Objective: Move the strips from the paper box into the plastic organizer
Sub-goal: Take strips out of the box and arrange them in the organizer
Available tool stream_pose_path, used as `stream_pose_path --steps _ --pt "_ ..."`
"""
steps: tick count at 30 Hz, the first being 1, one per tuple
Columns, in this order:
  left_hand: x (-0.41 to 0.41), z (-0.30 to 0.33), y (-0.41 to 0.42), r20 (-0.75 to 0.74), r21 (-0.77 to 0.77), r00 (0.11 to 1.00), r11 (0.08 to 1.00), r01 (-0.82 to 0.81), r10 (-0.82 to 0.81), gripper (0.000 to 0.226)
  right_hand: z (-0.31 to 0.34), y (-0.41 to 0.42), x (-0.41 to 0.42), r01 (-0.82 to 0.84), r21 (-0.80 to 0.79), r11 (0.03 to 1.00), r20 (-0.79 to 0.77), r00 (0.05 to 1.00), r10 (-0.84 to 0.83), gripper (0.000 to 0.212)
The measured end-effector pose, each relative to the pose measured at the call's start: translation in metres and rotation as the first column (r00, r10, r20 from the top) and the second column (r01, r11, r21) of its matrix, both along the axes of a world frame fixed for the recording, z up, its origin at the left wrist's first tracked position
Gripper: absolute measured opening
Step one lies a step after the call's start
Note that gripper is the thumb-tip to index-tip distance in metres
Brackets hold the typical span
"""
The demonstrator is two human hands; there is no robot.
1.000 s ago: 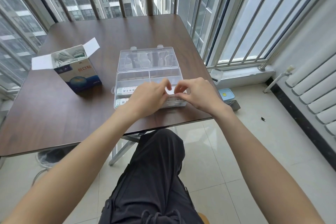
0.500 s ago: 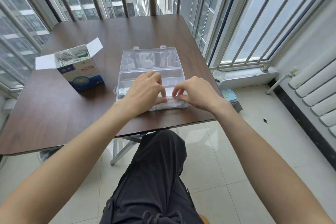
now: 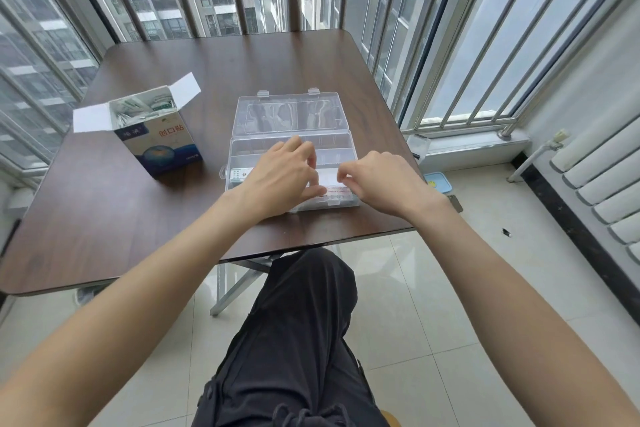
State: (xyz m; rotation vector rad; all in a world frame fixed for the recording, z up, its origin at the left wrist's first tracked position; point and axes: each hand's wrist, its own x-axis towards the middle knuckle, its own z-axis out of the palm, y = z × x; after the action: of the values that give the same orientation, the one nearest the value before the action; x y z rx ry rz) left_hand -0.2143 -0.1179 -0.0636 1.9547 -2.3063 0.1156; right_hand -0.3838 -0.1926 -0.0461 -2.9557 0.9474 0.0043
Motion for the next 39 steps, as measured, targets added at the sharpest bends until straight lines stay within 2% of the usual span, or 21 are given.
stream_pose_path --steps 4,8,13,18,27,30,35,39 --pt "0.002 -0.004 0.002 -0.012 -0.019 1.0 1.0 0.009 -0.009 0.034 0.002 0.005 0.004 0.041 0.102 0.994 0.059 0.997 -0.047 0.028" --pt "0.005 0.001 0.0 -0.002 0.059 1.0 0.998 0.03 -0.029 0.03 0.007 0.005 0.005 0.066 -0.004 0.998 -0.013 0.998 -0.066 0.027" --pt "0.011 0.001 -0.006 0.011 0.044 0.996 0.996 0.083 -0.083 0.027 0.011 0.008 0.016 0.073 -0.043 0.996 -0.117 0.99 -0.078 0.022" --pt "0.012 -0.002 -0.003 -0.006 0.022 0.995 0.994 0.105 -0.104 0.036 0.008 0.014 0.017 0.139 0.011 0.99 -0.119 0.983 -0.136 0.021" --pt "0.017 -0.002 0.0 -0.024 0.027 0.998 0.998 0.064 -0.063 0.034 0.001 0.026 0.02 0.172 -0.077 0.982 -0.134 0.974 -0.181 0.022" --pt "0.018 -0.003 0.0 -0.03 0.019 0.997 0.997 0.075 -0.074 0.037 -0.001 0.026 0.021 0.233 0.017 0.972 -0.089 0.969 -0.231 0.023" --pt "0.017 -0.008 0.006 -0.124 -0.069 0.989 0.995 0.072 -0.08 0.04 0.001 0.02 0.016 0.356 0.246 0.901 0.134 0.909 -0.396 0.023" --pt "0.018 -0.014 0.014 -0.12 -0.163 0.989 0.984 0.069 -0.089 0.037 0.003 0.025 0.016 0.383 0.155 0.911 0.113 0.909 -0.401 0.027"
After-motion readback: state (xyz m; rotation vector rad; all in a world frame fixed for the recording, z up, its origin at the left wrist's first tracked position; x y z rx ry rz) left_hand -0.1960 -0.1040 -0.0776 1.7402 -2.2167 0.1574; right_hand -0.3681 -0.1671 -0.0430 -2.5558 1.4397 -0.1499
